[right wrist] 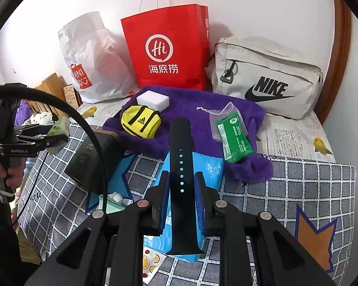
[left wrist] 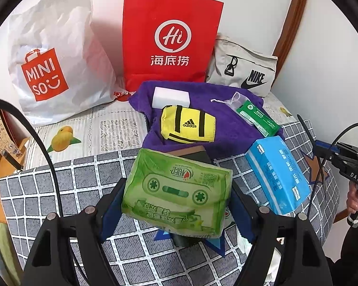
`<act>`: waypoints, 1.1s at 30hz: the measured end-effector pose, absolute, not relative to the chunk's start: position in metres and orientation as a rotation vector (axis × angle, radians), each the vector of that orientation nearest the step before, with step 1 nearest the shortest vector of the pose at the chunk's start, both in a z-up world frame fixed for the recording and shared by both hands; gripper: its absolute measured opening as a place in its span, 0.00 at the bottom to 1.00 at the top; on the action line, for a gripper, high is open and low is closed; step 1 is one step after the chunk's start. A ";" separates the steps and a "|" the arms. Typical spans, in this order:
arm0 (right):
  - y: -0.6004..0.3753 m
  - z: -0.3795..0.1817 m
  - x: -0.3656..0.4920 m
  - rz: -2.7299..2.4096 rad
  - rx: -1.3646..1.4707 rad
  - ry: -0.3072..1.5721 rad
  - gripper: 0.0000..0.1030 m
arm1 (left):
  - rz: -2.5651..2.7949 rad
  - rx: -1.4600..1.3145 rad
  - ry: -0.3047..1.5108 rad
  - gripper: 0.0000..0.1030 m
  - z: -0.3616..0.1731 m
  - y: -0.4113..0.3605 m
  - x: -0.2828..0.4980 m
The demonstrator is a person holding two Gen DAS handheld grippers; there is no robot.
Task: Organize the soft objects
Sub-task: 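Carry the green packet and black strap over the purple towel with both grippers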
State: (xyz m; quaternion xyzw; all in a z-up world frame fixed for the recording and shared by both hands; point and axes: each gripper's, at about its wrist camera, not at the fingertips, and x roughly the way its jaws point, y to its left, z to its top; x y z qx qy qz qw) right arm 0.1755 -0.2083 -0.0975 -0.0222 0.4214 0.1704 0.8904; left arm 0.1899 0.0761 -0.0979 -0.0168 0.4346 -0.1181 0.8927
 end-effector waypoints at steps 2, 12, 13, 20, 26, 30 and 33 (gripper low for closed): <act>-0.207 -0.098 0.178 0.357 -0.047 0.875 0.20 | -0.250 -0.041 0.901 0.76 -0.098 0.076 0.191; -0.203 -0.098 0.200 0.350 -0.038 0.876 0.20 | -0.276 -0.059 0.885 0.76 -0.090 0.070 0.200; -0.203 -0.097 0.204 0.346 -0.037 0.875 0.20 | -0.276 -0.059 0.883 0.76 -0.089 0.069 0.202; -0.208 -0.102 0.229 0.320 -0.030 0.882 0.20 | -0.281 -0.062 0.879 0.76 -0.087 0.063 0.219; -0.215 -0.106 0.251 0.311 -0.021 0.890 0.20 | -0.273 -0.065 0.895 0.76 -0.090 0.058 0.243; -0.216 -0.110 0.267 0.313 -0.015 0.896 0.20 | -0.273 -0.063 0.912 0.76 -0.093 0.050 0.261; -0.216 -0.117 0.284 0.309 -0.013 0.915 0.20 | -0.270 -0.053 0.914 0.76 -0.095 0.044 0.273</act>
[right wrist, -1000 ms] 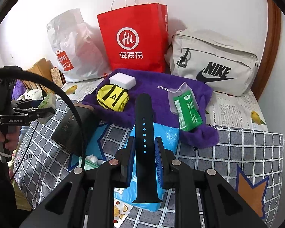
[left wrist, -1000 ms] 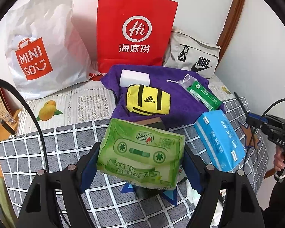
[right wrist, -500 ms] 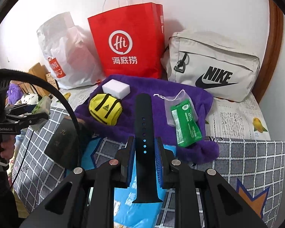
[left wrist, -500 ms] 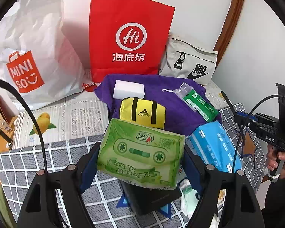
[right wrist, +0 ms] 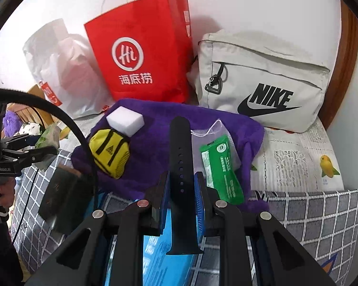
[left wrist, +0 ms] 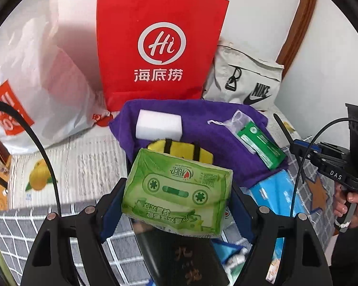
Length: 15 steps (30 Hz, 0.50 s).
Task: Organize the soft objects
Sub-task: 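Carry the green packet and black strap over the purple towel with both grippers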
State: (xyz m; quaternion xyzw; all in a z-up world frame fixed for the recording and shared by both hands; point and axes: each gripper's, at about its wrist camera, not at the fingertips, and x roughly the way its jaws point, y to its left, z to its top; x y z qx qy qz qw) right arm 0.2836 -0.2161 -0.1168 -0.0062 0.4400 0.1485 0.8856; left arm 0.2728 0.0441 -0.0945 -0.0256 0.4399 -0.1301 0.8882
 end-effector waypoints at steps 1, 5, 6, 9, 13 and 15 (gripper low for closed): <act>-0.216 -0.118 0.288 0.309 -0.011 0.920 0.20 | -0.263 -0.041 0.913 0.76 -0.095 0.042 0.277; -0.215 -0.127 0.307 0.310 -0.008 0.939 0.20 | -0.265 -0.038 0.935 0.76 -0.100 0.039 0.295; -0.214 -0.129 0.311 0.313 -0.010 0.945 0.20 | -0.267 -0.041 0.938 0.76 -0.101 0.038 0.299; -0.210 -0.138 0.326 0.328 -0.009 0.966 0.20 | -0.268 -0.058 0.942 0.76 -0.104 0.039 0.309; -0.207 -0.149 0.342 0.331 -0.006 0.987 0.20 | -0.279 -0.071 0.955 0.76 -0.109 0.037 0.322; -0.207 -0.154 0.349 0.327 -0.009 1.001 0.20 | -0.278 -0.061 0.960 0.76 -0.111 0.035 0.326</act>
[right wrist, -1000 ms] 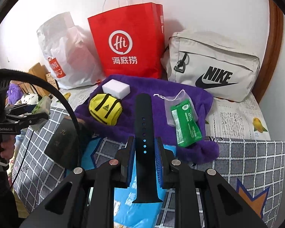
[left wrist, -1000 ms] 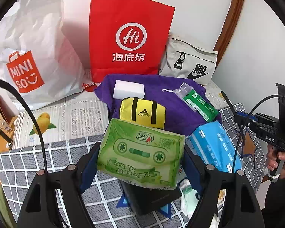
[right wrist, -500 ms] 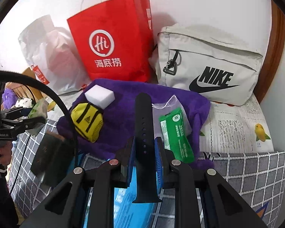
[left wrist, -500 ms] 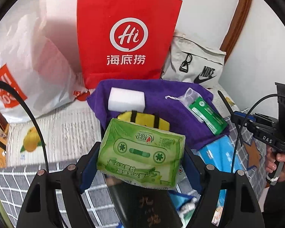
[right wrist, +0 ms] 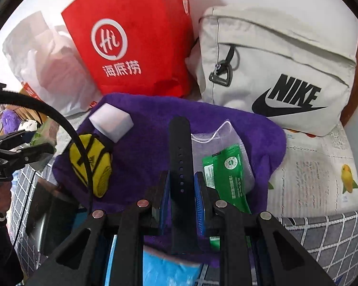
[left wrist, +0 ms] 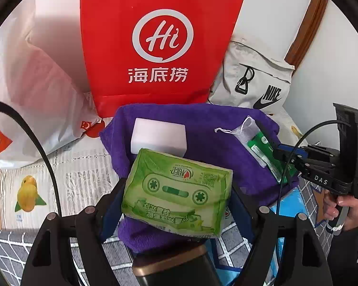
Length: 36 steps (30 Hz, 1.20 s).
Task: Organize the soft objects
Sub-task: 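Carry the green packet and black strap over the purple towel with both grippers, then open the right gripper to drop the strap while the left gripper releases the green packet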
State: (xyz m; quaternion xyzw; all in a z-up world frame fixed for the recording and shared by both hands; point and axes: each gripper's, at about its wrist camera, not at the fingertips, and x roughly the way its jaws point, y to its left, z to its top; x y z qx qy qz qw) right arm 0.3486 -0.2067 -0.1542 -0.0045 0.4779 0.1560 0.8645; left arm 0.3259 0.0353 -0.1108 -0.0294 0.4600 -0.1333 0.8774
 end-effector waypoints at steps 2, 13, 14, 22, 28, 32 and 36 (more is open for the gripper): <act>-0.207 -0.161 0.355 0.323 -0.009 1.023 0.20 | -0.280 -0.062 0.964 0.76 -0.113 0.036 0.330; -0.200 -0.190 0.371 0.341 -0.047 1.118 0.32 | -0.290 -0.058 1.001 0.76 -0.128 0.029 0.349; -0.201 -0.188 0.370 0.338 -0.045 1.108 0.38 | -0.285 -0.056 1.004 0.76 -0.129 0.028 0.350; -0.206 -0.162 0.348 0.340 -0.032 1.044 0.42 | -0.261 -0.048 1.051 0.76 -0.141 0.026 0.367; -0.214 -0.148 0.329 0.314 -0.042 1.016 0.42 | -0.236 -0.034 1.089 0.77 -0.149 0.022 0.379; -0.217 -0.138 0.314 0.286 -0.081 0.995 0.42 | -0.235 -0.065 1.105 0.81 -0.149 0.022 0.381; -0.219 -0.131 0.302 0.284 -0.078 0.991 0.42 | -0.220 -0.083 1.115 0.86 -0.145 0.025 0.378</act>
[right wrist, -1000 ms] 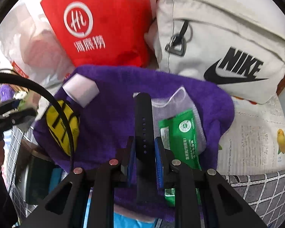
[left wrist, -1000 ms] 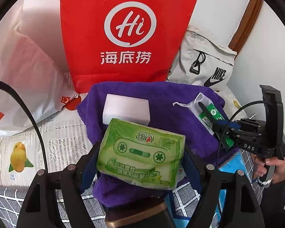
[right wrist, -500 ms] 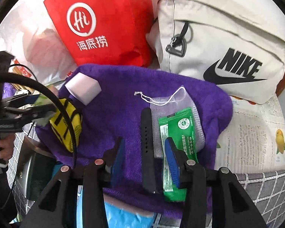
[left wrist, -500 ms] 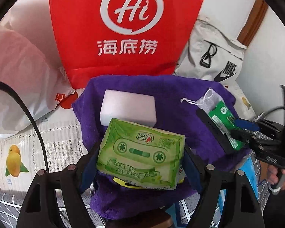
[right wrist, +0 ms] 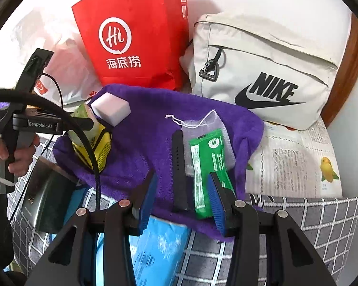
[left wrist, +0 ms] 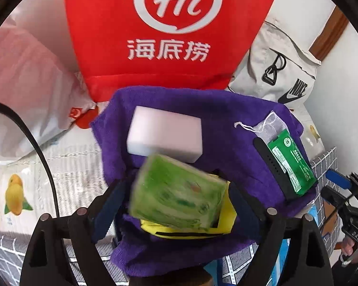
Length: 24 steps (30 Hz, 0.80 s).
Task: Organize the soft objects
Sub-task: 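Open the right gripper to drop the strap while the left gripper releases the green packet, then grasp the fruit-print sachet with the right gripper while the left gripper reaches the white glove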
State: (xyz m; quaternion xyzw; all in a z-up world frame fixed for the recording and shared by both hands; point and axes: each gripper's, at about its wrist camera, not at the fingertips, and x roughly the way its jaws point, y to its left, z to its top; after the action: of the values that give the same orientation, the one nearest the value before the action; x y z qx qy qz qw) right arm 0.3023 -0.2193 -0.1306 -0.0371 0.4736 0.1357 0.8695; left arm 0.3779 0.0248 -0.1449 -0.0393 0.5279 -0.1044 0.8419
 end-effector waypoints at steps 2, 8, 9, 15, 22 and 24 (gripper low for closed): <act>-0.218 -0.128 0.297 0.279 -0.078 0.986 0.42 | -0.220 -0.090 1.100 0.86 -0.139 0.026 0.373; -0.216 -0.116 0.269 0.287 -0.063 0.966 0.43 | -0.208 -0.070 1.074 0.86 -0.118 0.028 0.351; -0.216 -0.113 0.262 0.290 -0.061 0.961 0.43 | -0.208 -0.066 1.070 0.86 -0.115 0.029 0.347; -0.211 -0.101 0.216 0.327 -0.038 0.939 0.43 | -0.230 -0.076 1.040 0.86 -0.097 0.032 0.305; -0.198 -0.101 0.157 0.382 -0.039 0.942 0.43 | -0.217 -0.047 1.023 0.86 -0.089 0.033 0.246; -0.195 -0.103 0.139 0.396 -0.029 0.944 0.43 | -0.216 -0.054 1.017 0.86 -0.088 0.035 0.229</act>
State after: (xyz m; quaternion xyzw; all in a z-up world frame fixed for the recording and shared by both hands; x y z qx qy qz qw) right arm 0.1394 -0.1951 -0.1030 -0.0140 0.4518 0.1894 0.8717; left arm 0.2290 0.0350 -0.0883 -0.0258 0.4859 -0.1033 0.8675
